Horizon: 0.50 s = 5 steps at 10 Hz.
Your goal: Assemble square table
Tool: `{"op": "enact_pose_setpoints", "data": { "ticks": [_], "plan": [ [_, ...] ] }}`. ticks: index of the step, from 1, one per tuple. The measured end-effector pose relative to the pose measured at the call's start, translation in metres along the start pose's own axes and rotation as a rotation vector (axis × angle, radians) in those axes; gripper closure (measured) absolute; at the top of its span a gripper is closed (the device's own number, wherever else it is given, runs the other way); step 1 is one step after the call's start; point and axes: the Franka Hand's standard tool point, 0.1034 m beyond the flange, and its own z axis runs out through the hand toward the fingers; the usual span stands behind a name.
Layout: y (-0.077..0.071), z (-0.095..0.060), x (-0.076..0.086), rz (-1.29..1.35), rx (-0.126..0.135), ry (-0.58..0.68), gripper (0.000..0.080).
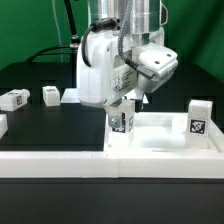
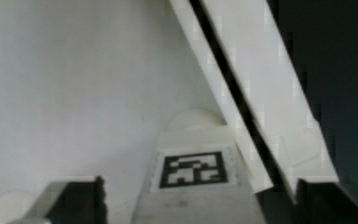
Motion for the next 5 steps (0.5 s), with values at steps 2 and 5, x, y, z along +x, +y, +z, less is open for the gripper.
{"op": "enact_pose_setpoints", "data": {
  "ticks": [2, 5],
  "plan": [
    [0.004, -0.01, -0.012, -0.014, 0.009, -0.012, 0.0162],
    [0.031, -0.034, -0.042, -0.06, -0.008, -0.036, 0.0151]
  ]
}}
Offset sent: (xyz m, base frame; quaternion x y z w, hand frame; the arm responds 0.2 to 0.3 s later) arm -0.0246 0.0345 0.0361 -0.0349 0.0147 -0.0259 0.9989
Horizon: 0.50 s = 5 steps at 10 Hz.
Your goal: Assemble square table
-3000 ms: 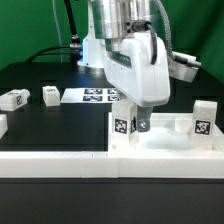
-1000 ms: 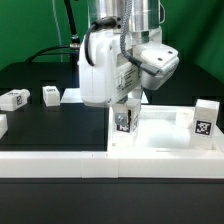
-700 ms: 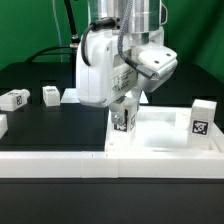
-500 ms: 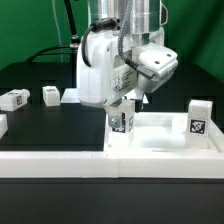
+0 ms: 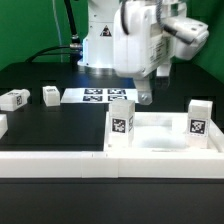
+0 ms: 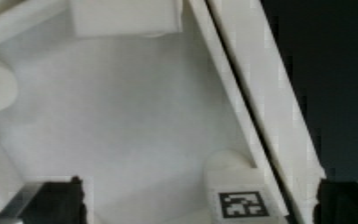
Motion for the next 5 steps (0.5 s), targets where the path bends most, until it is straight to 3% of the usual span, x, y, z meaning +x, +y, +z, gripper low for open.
{"op": "enact_pose_setpoints", "data": {
  "ticks": [1, 5],
  "plan": [
    [0.0057, 0.0038, -0.0045, -0.011, -0.012, 0.005, 0.0151],
    [0.0051, 0.0043, -0.0037, -0.011, -0.013, 0.003, 0.0151]
  ]
}}
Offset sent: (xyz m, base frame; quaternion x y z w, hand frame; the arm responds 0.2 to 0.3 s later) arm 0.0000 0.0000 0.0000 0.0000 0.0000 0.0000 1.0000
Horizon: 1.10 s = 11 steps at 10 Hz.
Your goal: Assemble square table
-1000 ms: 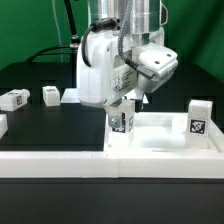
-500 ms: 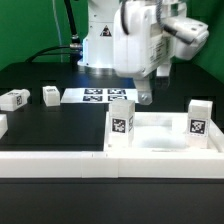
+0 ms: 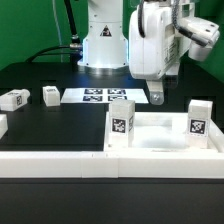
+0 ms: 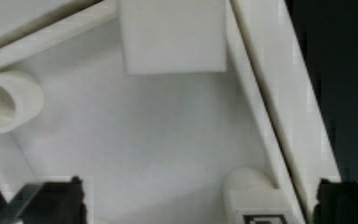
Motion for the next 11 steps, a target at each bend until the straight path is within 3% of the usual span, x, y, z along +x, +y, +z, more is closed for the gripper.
{"op": "enact_pose_setpoints", "data": {
  "ticks": [1, 2, 3, 5, 6, 11],
  "plan": [
    [0.001, 0.0, 0.0, -0.018, 0.008, 0.0, 0.0151],
    [0.013, 0.002, 0.001, -0.053, 0.015, 0.0, 0.0151],
    [0.033, 0.007, 0.008, -0.102, -0.01, 0.006, 0.0151],
    [0.06, 0.015, 0.017, -0.178, -0.068, 0.032, 0.0151],
    [0.066, 0.019, 0.016, -0.199, -0.091, 0.046, 0.0151],
    [0.066, 0.021, 0.017, -0.211, -0.08, 0.048, 0.0151]
  ]
}}
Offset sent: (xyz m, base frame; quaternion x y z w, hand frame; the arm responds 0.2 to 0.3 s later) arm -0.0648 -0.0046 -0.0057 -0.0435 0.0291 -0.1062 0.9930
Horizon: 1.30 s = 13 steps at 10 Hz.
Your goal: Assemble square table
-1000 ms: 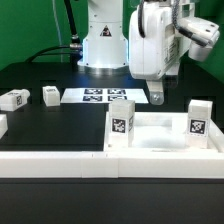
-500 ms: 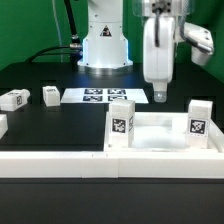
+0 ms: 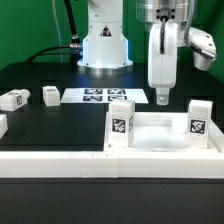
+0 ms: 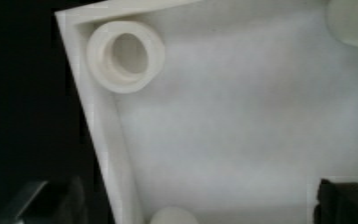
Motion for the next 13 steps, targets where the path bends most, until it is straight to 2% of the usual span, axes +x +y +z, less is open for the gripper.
{"op": "enact_pose_setpoints", "data": {
  "ticks": [1, 3, 5, 6, 7, 8, 10, 12, 13],
  "plan": [
    [0.009, 0.01, 0.002, -0.024, 0.012, 0.013, 0.0151],
    [0.031, 0.03, 0.004, -0.064, 0.001, 0.049, 0.0151],
    [0.047, 0.044, 0.003, -0.094, -0.057, 0.081, 0.0151],
    [0.044, 0.044, 0.005, -0.099, -0.038, 0.074, 0.0151],
    [0.036, 0.047, 0.008, -0.074, 0.076, 0.052, 0.0151],
    [0.043, 0.054, 0.012, -0.075, 0.11, 0.061, 0.0151],
    [0.043, 0.064, 0.015, -0.108, 0.166, 0.069, 0.0151],
    [0.046, 0.067, 0.016, -0.12, 0.144, 0.061, 0.0151],
    [0.044, 0.067, 0.018, -0.123, 0.142, 0.064, 0.0151]
  ]
}}
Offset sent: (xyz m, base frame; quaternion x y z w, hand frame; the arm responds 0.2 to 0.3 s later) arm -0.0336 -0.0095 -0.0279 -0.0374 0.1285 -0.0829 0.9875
